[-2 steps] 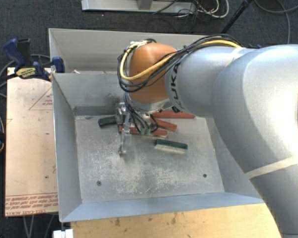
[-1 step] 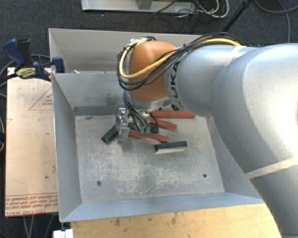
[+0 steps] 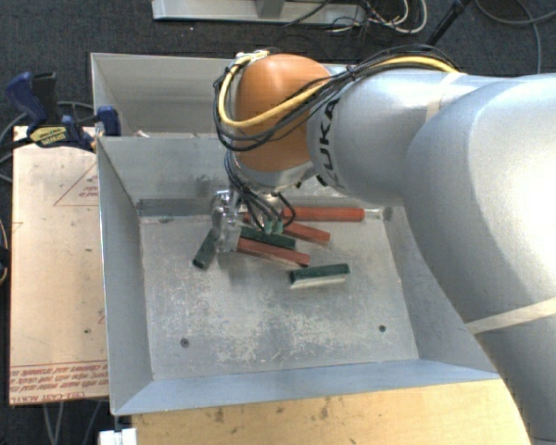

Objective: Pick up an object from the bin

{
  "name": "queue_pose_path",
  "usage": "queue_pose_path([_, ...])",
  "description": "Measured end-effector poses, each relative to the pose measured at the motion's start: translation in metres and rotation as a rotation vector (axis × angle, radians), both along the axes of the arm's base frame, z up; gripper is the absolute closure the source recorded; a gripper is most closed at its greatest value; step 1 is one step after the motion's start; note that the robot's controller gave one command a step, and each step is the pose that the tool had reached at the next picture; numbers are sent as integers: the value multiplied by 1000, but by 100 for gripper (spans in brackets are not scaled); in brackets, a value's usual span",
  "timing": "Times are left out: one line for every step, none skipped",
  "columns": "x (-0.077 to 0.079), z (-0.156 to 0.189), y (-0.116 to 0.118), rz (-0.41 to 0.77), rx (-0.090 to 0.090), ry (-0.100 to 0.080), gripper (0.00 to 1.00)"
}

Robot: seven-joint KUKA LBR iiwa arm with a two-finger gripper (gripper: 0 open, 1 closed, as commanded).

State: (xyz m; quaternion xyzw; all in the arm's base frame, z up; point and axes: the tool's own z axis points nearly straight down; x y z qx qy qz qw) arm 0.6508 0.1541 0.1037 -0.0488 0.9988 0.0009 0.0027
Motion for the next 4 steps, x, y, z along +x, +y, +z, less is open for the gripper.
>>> queue_pose_path([-20,35,-77,-49,-4,2,100])
queue_pose_path([-40,24,-49,-84,0,6,100])
queue_pose_path([-39,25,-51,-87,0,5,0])
queue_pose_path([0,-35,-20,9,1,-2,0])
